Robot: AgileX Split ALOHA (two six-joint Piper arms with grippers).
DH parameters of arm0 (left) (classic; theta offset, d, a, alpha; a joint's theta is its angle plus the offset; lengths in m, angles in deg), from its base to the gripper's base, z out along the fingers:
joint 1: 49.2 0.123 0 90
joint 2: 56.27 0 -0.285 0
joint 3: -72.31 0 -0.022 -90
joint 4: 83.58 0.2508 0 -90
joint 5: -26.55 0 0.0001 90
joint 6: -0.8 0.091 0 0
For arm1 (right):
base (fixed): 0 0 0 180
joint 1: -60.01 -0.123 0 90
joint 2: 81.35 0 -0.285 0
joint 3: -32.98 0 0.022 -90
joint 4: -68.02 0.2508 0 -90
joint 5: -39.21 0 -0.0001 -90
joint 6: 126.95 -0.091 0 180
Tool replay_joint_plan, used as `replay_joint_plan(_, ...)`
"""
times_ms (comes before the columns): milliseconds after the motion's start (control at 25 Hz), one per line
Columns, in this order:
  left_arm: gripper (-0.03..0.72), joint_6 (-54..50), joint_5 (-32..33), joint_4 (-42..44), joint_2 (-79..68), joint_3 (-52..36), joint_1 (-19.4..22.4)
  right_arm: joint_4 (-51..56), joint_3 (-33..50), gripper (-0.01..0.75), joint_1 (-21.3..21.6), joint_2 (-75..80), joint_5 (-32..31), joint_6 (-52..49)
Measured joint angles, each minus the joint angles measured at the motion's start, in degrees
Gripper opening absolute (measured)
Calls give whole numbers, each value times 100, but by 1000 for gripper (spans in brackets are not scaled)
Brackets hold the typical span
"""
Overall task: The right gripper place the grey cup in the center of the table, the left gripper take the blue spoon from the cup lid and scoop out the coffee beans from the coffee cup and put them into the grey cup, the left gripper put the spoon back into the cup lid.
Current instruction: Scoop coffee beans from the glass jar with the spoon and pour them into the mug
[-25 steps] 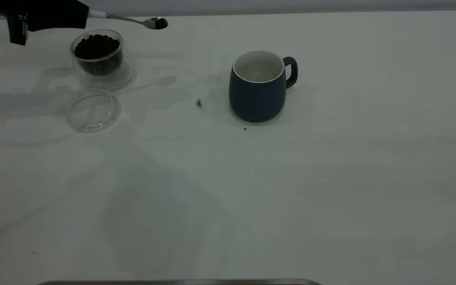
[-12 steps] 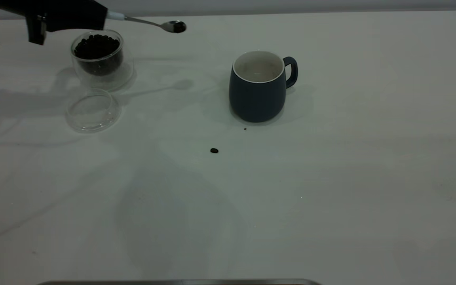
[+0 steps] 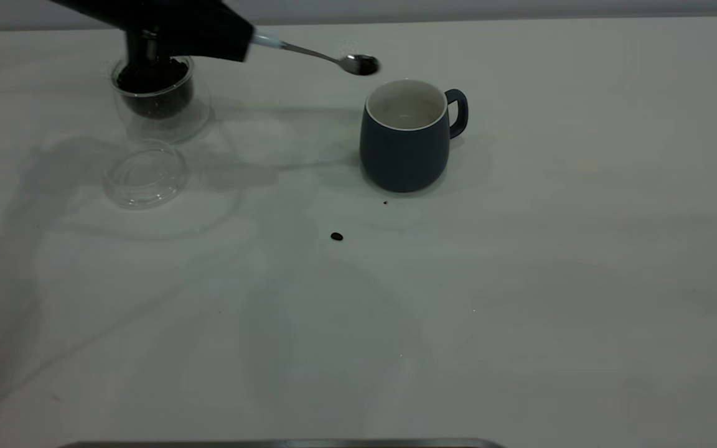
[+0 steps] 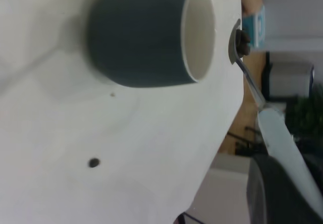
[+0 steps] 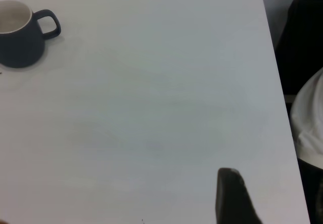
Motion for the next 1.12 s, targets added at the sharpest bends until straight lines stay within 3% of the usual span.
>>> replay_joint_plan(240,131,293,0,0,0,0,-334,0,0,363,0,0,0,0)
replay_joint_plan(640,131,1121,-336,0,0,0,-383,0,0,363,0,0,0,0)
replay_joint_plan(1120,131,4013,-715,18,0,0,-383,0,0,363,0,0,0,0)
